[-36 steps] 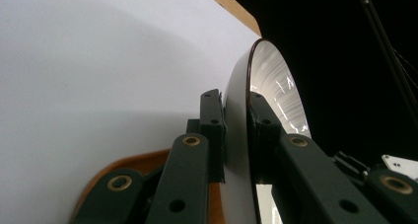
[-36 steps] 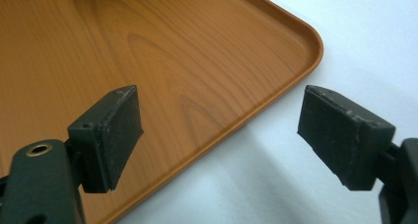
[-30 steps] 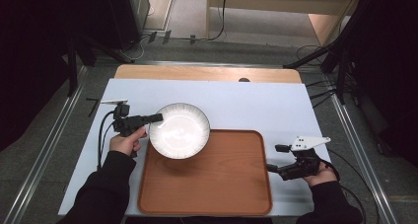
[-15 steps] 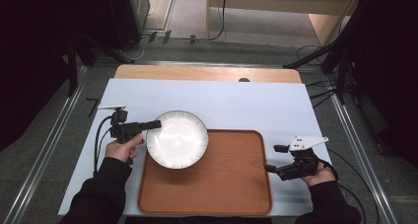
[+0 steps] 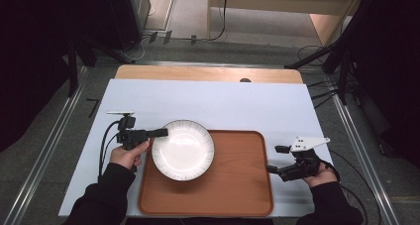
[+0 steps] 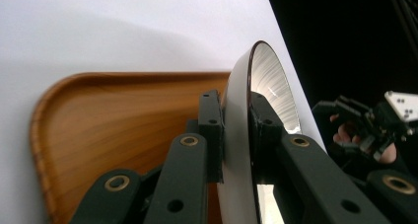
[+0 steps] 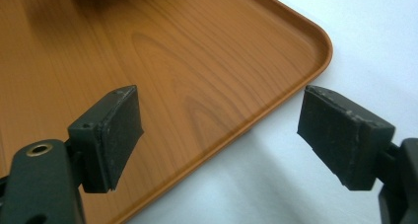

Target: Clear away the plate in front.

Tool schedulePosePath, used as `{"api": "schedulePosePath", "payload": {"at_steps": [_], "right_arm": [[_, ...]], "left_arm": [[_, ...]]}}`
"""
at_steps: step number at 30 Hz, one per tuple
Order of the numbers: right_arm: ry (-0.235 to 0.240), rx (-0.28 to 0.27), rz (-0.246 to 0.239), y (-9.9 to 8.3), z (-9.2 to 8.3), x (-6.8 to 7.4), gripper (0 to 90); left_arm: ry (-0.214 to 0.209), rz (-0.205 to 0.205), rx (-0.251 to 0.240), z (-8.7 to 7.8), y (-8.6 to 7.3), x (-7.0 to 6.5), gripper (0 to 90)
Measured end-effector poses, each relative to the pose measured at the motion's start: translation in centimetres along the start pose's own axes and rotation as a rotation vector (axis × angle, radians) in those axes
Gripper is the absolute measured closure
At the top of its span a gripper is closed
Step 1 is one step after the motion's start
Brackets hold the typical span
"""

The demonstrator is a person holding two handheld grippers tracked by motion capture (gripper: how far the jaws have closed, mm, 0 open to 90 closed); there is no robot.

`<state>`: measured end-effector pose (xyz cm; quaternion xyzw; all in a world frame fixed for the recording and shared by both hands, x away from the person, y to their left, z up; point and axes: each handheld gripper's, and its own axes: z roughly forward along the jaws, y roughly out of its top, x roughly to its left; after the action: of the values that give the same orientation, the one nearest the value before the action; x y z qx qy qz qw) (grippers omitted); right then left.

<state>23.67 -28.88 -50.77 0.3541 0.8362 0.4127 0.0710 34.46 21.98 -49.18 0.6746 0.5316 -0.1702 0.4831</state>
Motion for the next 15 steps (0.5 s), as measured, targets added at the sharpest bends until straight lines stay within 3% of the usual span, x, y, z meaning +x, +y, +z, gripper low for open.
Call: {"api": "schedulePosePath", "payload": {"at_steps": [5,15], "right_arm": [[0.000,-0.001,-0.005,0.0,0.0,0.0,17.7],[0.000,0.001,-0.010,0.0,0.0,0.0,17.7]], "left_arm": [[-0.002,0.009,0.033,0.9,-0.3,-0.2,79.6],[-0.018,0.022,0.050,2.4,-0.8,-0.9,79.1]]}}
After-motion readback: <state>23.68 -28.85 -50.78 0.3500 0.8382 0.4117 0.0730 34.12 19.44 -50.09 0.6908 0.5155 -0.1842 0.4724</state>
